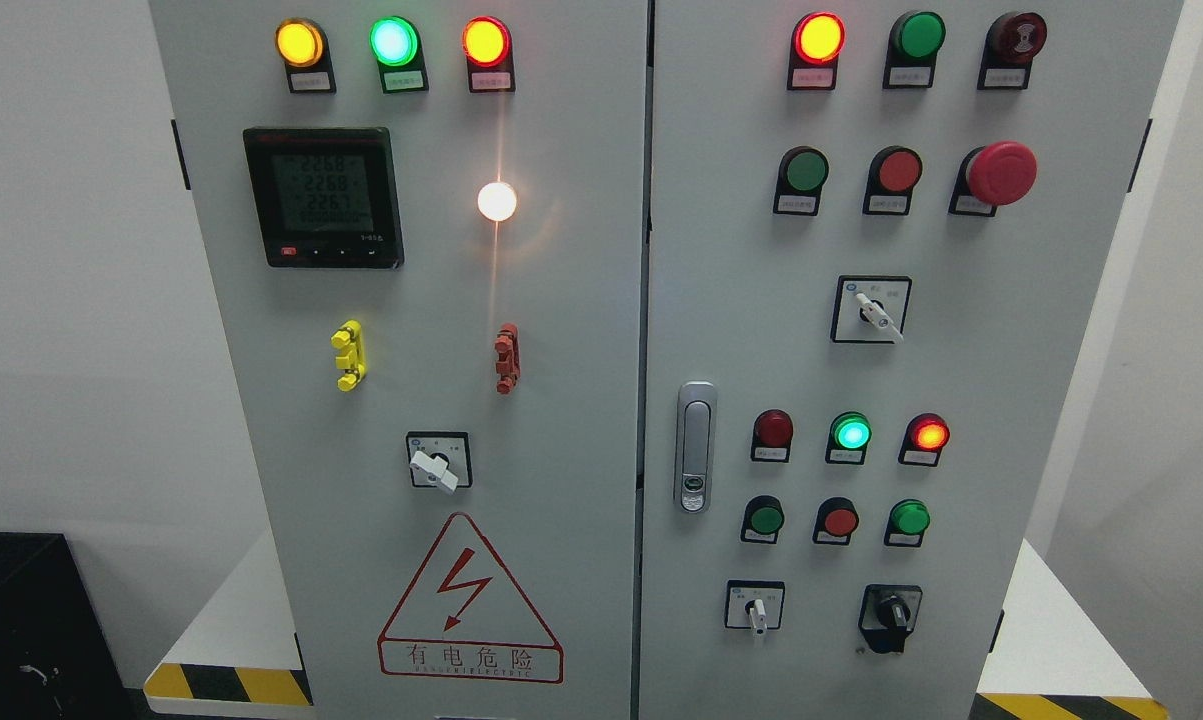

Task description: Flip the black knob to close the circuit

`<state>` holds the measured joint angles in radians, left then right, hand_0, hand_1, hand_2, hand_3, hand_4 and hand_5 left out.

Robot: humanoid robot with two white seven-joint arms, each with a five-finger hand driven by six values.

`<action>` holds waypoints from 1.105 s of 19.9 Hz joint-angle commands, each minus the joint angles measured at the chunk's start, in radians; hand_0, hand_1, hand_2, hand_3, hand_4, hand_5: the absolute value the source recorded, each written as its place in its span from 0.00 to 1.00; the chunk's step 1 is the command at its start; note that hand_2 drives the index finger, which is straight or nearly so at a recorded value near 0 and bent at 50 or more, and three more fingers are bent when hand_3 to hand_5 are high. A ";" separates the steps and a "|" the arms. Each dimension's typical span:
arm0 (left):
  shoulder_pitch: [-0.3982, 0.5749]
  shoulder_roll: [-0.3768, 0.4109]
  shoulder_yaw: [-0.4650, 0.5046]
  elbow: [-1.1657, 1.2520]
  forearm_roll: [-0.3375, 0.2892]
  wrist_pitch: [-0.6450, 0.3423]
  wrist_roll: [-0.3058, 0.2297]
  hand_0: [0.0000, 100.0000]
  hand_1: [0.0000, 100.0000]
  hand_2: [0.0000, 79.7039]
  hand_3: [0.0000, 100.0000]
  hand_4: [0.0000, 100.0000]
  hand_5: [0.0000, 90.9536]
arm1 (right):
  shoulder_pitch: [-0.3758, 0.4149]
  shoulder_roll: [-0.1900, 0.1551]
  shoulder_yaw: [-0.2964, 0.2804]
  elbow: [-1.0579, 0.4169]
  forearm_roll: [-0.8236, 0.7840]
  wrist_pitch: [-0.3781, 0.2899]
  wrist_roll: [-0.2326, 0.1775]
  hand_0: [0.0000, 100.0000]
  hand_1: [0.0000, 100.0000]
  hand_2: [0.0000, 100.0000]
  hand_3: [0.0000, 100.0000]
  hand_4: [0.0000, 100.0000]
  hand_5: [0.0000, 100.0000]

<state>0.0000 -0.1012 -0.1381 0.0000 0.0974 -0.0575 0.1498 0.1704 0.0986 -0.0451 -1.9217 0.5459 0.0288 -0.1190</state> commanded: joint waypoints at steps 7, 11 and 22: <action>0.023 0.000 0.000 -0.031 -0.001 0.001 0.001 0.12 0.56 0.00 0.00 0.00 0.00 | 0.070 0.021 0.007 -0.069 -0.531 -0.136 0.124 0.00 0.00 0.00 0.05 0.00 0.00; 0.023 0.000 0.000 -0.031 0.001 0.001 0.001 0.12 0.56 0.00 0.00 0.00 0.00 | 0.078 0.021 0.007 -0.051 -0.574 -0.202 0.128 0.00 0.00 0.00 0.00 0.00 0.00; 0.023 0.000 0.000 -0.031 0.001 0.001 0.001 0.12 0.56 0.00 0.00 0.00 0.00 | 0.149 0.021 0.013 -0.054 -0.586 -0.262 0.128 0.00 0.00 0.00 0.00 0.00 0.00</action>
